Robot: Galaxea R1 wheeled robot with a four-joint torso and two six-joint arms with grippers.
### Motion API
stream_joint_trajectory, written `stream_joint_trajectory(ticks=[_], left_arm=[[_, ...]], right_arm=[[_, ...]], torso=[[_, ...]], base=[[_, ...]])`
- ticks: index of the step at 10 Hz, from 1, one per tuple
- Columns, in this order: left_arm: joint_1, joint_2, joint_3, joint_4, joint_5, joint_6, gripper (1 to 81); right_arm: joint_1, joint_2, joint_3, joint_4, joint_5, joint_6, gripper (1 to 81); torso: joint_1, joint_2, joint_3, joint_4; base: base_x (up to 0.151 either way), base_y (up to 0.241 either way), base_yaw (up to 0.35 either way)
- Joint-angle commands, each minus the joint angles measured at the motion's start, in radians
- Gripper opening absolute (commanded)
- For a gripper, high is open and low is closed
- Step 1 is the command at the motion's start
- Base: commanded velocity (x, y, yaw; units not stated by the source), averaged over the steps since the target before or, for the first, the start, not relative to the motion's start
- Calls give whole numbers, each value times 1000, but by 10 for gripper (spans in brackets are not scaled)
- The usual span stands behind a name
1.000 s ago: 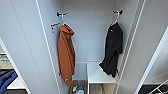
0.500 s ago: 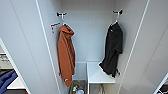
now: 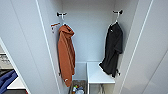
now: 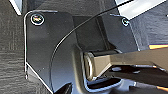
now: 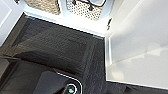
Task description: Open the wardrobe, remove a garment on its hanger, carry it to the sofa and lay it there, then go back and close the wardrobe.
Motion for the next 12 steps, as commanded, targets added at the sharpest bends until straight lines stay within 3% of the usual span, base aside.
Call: stream_joint_trajectory(ticks=[1,3,5,8,12], left_arm=[[-26,-1,5,13,32,3,811],[-26,-5,5,12,29,3,811],[-26,-5,3,13,29,3,811],[-41,-5,0,29,33,3,811],[-49,-7,-2,26,44,1,811]], right_arm=[[-3,-66,65,202,116,5,811],[-75,-86,78,331,184,5,811],[-168,-95,110,409,252,5,811],[-301,-78,116,419,276,3,811],[-380,-60,90,406,267,-9,811]], torso=[[0,0,0,0],[0,0,0,0],[0,0,0,0],[0,0,0,0],[0,0,0,0]], base=[[0,0,0],[0,0,0],[0,0,0],[0,0,0],[0,0,0]])
